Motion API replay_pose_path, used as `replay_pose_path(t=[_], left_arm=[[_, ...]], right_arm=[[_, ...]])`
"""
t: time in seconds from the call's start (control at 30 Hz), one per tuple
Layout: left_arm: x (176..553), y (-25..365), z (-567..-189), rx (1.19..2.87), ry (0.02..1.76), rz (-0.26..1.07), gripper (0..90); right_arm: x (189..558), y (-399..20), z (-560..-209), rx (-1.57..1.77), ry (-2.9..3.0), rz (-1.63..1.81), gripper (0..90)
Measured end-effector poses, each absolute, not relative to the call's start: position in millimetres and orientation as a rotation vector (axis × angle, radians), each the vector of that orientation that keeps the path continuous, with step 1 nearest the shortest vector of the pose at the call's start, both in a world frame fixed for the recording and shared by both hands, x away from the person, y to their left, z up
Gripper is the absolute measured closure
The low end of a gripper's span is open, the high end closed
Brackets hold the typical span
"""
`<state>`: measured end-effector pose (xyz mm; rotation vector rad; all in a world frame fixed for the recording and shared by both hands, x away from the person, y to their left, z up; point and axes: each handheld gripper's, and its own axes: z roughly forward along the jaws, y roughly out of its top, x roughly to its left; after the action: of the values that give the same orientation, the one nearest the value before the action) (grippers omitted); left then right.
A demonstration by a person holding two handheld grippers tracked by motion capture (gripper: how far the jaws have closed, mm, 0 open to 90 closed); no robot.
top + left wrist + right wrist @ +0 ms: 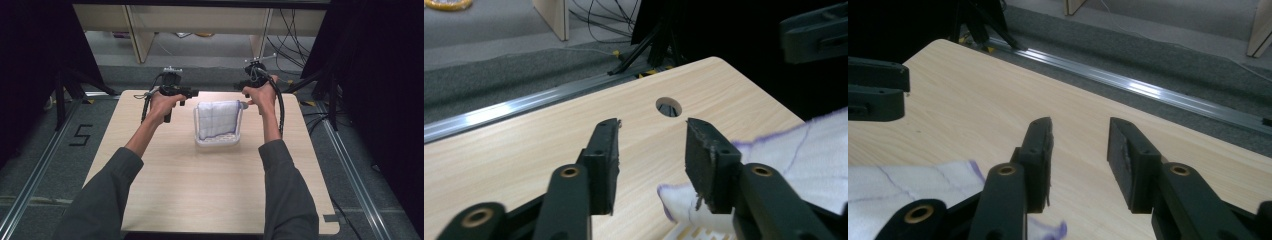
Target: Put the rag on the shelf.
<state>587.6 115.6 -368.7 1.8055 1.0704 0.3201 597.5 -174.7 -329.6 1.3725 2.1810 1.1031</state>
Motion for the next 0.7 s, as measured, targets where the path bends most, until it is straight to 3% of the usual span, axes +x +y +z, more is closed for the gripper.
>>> replay_pose_path(t=[0.37,0.7], left_arm=[[572,127,-361,1.846,1.077,0.314,38.1],[553,138,-358,1.805,1.078,0.3,34.5]], right_arm=[[579,-192,-321,1.316,2.156,1.156,56.8],[558,-199,-316,1.311,2.135,1.212,50.1]])
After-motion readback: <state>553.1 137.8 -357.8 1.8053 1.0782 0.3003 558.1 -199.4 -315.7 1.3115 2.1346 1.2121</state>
